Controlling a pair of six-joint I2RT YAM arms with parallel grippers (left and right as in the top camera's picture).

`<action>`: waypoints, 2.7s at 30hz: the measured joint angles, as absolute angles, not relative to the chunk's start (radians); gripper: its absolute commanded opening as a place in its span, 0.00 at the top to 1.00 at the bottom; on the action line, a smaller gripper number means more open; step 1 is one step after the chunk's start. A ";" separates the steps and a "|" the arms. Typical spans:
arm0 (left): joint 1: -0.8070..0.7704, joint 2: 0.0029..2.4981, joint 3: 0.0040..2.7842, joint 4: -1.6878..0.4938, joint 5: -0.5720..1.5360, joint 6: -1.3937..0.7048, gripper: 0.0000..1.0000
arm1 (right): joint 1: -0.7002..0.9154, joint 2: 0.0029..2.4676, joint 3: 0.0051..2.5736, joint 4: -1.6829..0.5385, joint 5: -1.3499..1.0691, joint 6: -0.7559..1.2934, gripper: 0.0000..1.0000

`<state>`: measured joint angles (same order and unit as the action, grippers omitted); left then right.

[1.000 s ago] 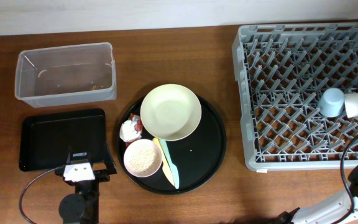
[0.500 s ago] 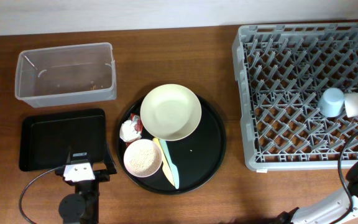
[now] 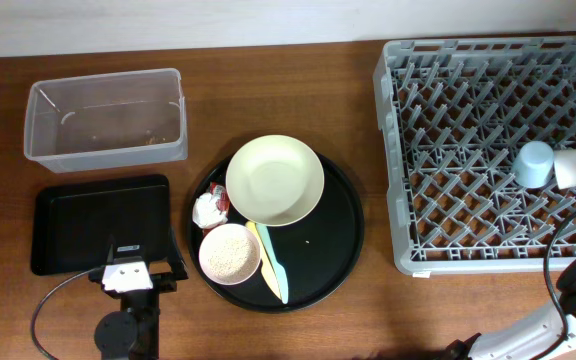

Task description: Sort waste into correct bins and load items into the dishwasher rack

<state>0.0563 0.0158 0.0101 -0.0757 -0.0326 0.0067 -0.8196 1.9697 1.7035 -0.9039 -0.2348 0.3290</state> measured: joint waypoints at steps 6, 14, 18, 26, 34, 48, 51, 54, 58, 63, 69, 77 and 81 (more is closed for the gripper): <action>0.056 0.016 0.010 -0.076 -0.033 0.007 0.00 | -0.820 1.970 1.703 -0.890 -0.200 0.328 0.23; 0.056 0.016 0.010 -0.076 -0.033 0.007 0.01 | -0.818 1.970 1.694 -0.890 -0.192 0.325 0.20; 0.056 0.016 0.010 -0.076 -0.033 0.007 0.01 | -0.818 1.970 1.682 -0.890 -0.197 0.325 0.26; 0.056 0.016 0.010 -0.076 -0.033 0.007 0.01 | -0.818 1.969 1.682 -0.904 -0.204 0.314 0.27; 0.056 0.016 0.010 -0.076 -0.033 0.007 0.01 | -0.802 1.962 1.682 -0.923 -0.247 0.229 0.27; 0.056 0.016 0.010 -0.076 -0.033 0.007 0.01 | -0.601 1.872 1.683 -0.939 -0.541 -0.001 0.17; 0.056 0.016 0.010 -0.076 -0.033 0.007 0.01 | -0.601 1.871 1.683 -0.970 -0.468 0.025 0.15; 0.056 0.016 0.010 -0.076 -0.033 0.007 0.01 | -0.601 1.871 1.683 -0.973 -0.368 0.073 0.14; 0.056 0.016 0.010 -0.076 -0.033 0.007 0.01 | -0.601 1.871 1.683 -0.989 -0.298 0.104 0.10; 0.056 0.016 0.010 -0.076 -0.033 0.007 0.01 | -0.601 1.873 1.683 -1.060 -0.242 0.125 0.10; 0.056 0.016 0.010 -0.076 -0.033 0.007 0.01 | -0.601 1.951 1.683 -1.032 -0.227 0.131 0.07; 0.056 0.016 0.010 -0.076 -0.033 0.007 0.01 | -0.597 1.983 1.683 -0.992 -0.282 0.089 0.08; 0.056 0.016 0.010 -0.076 -0.033 0.007 0.01 | -0.597 1.985 1.683 -0.989 -0.303 0.067 0.14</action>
